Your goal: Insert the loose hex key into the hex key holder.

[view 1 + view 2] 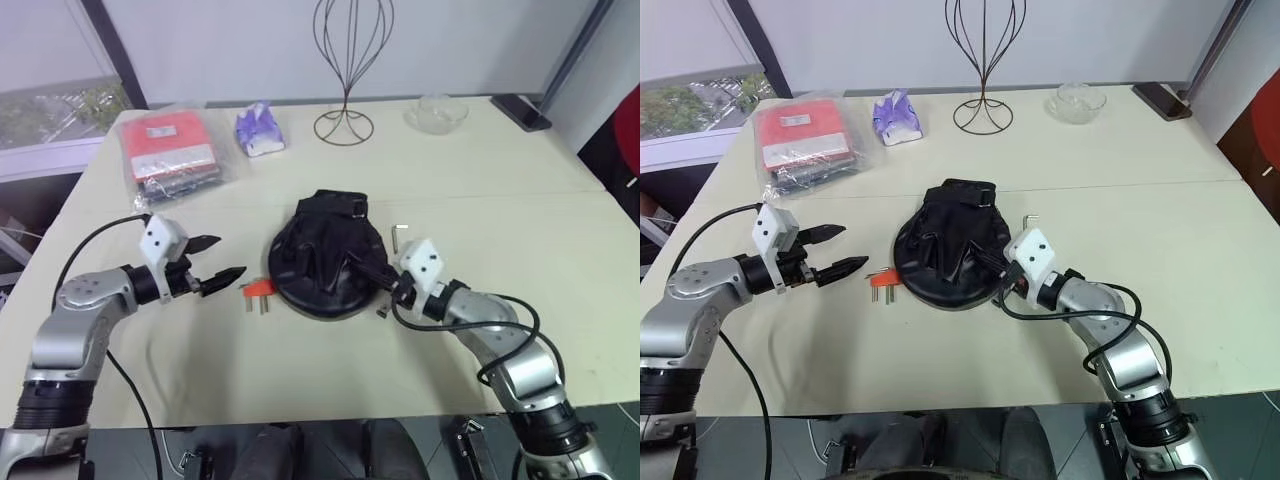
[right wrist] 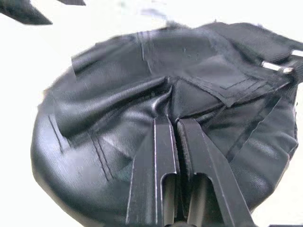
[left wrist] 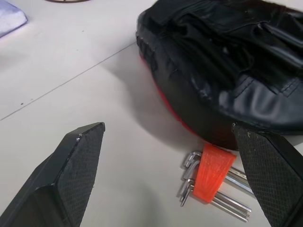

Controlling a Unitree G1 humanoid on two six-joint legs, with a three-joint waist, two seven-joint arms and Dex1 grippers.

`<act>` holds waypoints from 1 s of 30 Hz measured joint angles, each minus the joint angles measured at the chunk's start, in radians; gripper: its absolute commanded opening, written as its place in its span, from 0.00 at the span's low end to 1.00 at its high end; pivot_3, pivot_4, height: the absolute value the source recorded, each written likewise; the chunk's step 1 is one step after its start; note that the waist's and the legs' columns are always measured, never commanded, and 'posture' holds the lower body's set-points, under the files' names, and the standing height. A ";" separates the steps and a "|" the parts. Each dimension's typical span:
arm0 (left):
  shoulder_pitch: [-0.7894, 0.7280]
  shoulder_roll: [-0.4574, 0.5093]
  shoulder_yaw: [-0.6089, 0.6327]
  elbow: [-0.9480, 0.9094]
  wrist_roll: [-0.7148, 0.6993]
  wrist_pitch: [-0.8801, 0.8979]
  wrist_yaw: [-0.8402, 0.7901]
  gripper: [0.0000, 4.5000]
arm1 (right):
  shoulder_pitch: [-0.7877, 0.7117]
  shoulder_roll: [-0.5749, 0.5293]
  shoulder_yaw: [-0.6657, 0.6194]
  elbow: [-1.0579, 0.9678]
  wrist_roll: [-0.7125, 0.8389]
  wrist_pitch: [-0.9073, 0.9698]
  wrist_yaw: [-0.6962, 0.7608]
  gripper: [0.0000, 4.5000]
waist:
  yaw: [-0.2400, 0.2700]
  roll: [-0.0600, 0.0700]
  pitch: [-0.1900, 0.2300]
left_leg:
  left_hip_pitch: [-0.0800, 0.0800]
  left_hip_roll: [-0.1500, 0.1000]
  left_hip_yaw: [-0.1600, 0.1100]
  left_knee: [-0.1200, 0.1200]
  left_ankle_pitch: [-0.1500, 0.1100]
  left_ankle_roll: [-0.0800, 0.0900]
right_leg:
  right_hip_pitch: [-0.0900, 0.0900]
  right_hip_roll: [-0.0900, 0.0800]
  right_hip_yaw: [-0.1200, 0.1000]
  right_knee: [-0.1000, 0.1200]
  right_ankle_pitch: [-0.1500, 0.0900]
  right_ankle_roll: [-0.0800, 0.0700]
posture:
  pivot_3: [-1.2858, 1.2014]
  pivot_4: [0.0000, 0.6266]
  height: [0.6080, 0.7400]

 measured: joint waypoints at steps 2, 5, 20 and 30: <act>-0.003 -0.001 -0.001 0.003 0.005 -0.002 -0.001 1.00 | -0.069 0.012 -0.042 -0.036 0.042 0.028 -0.020 0.02 | -0.004 0.000 0.000 | 0.000 0.000 0.000 0.000 0.000 0.000 | 0.000 0.000 0.000 0.000 0.000 0.000 | 0.52 0.24 1.00; -0.017 -0.008 -0.007 0.020 0.008 -0.007 -0.001 1.00 | -0.182 0.022 -0.109 -0.026 0.066 0.046 -0.062 0.02 | -0.004 0.000 0.000 | -0.001 0.000 0.000 -0.001 0.000 0.000 | 0.000 0.000 0.000 0.000 0.000 0.000 | 0.52 0.24 1.00; -0.039 -0.044 -0.034 0.035 0.026 -0.019 0.018 1.00 | -0.401 -0.013 -0.273 0.562 -0.342 -0.347 -0.569 0.02 | -0.014 0.001 0.000 | -0.002 0.000 0.003 -0.002 0.000 0.000 | -0.006 -0.001 0.000 0.004 0.000 -0.001 | 0.52 0.24 1.00; -0.012 -0.045 -0.033 0.001 0.025 -0.012 0.031 1.00 | -0.412 -0.032 -0.285 0.688 -0.379 -0.428 -0.632 0.02 | -0.017 0.001 0.000 | -0.002 0.000 0.004 -0.002 0.000 0.000 | -0.006 -0.001 0.001 0.004 0.001 -0.001 | 0.52 0.24 1.00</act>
